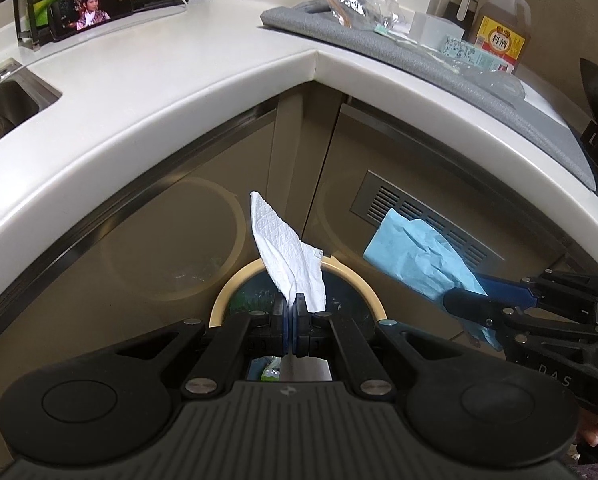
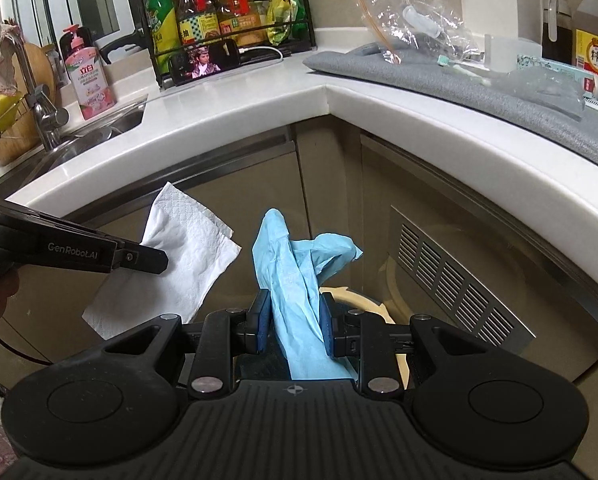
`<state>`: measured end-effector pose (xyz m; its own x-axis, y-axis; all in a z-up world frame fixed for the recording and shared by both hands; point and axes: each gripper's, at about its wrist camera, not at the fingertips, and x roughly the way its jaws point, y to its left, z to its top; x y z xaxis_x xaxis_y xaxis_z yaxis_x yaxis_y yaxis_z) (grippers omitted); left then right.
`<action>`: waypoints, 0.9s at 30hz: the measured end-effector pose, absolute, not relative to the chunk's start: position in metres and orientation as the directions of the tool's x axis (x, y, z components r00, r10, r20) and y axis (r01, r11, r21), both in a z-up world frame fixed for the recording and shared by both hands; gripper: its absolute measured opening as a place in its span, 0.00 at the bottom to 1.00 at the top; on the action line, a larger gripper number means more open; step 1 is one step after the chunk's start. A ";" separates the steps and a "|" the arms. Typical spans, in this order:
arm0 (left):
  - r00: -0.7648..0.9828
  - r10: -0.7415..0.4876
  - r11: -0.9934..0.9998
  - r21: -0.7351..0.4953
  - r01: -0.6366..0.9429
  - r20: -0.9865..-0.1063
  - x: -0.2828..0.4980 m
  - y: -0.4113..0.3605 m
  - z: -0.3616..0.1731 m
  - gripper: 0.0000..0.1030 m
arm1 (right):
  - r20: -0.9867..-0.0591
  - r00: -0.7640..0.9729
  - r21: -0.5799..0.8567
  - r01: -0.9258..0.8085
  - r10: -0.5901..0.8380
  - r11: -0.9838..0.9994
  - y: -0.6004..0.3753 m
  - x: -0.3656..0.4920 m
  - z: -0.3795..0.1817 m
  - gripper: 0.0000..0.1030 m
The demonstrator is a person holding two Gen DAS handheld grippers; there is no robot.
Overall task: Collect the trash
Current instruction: 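Carry the tissue and blue glove down toward the trash bin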
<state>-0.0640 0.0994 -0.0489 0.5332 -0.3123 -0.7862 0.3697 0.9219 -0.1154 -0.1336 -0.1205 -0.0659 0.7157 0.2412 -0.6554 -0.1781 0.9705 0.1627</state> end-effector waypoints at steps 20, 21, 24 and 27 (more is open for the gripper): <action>0.426 -0.273 0.923 -0.111 0.368 -0.862 -0.027 0.080 -0.104 0.01 | -0.747 0.630 0.165 -0.133 0.211 0.977 -0.120 -0.097 -0.107 0.27; 0.422 -0.270 0.924 -0.109 0.368 -0.866 -0.024 0.079 -0.108 0.01 | -0.752 0.625 0.164 -0.130 0.210 0.978 -0.120 -0.094 -0.109 0.27; 0.407 -0.260 0.925 -0.105 0.365 -0.876 -0.016 0.078 -0.117 0.01 | -0.765 0.612 0.164 -0.119 0.202 0.979 -0.121 -0.088 -0.117 0.27; 0.394 -0.249 0.926 -0.099 0.364 -0.885 -0.009 0.075 -0.126 0.01 | -0.777 0.598 0.164 -0.111 0.198 0.980 -0.124 -0.081 -0.124 0.27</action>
<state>-0.0088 0.0746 -0.1257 0.3938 -0.2495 -0.8847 0.3638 0.9262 -0.0992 -0.0807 -0.1236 -0.1242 0.5979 0.1978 -0.7768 -0.1106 0.9802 0.1644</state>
